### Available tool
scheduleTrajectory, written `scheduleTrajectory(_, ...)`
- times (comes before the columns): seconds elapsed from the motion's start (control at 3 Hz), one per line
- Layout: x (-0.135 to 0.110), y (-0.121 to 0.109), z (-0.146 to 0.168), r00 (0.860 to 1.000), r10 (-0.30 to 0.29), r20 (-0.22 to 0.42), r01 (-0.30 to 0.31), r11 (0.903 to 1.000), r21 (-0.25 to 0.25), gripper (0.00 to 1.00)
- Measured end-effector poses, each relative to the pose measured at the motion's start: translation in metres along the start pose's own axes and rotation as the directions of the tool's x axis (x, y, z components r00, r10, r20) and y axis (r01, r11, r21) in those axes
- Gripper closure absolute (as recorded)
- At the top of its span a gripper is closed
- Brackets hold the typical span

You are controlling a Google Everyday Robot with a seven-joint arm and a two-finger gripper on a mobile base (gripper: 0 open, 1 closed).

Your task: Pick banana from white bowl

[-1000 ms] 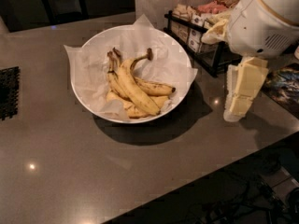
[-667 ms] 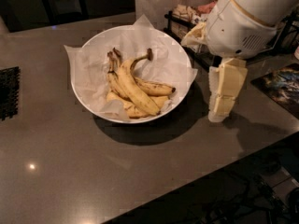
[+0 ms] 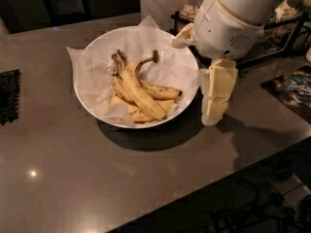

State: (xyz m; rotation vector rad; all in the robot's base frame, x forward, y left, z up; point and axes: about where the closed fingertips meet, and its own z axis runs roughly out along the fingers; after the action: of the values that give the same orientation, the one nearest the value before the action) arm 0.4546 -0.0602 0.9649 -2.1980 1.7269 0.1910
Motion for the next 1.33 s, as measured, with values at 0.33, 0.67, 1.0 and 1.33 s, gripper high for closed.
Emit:
scheduleTrajectory(0.33,-0.003,-0.004,-0.001,0.996,0.055,0.075,-0.059,0.9964,0.06,0.0)
scheduleTrajectory(0.67,-0.017,-0.016,-0.016,0.965,0.122,0.233,-0.167,0.9687,0.184,0.0)
scheduleTrajectory(1.0,-0.033,-0.035,-0.034,0.939,0.11,0.327,-0.202,0.9438,0.262,0.0)
scheduleTrajectory(1.33,-0.052,-0.053,-0.041,0.922,0.055,0.383,-0.174,0.9427,0.285,0.0)
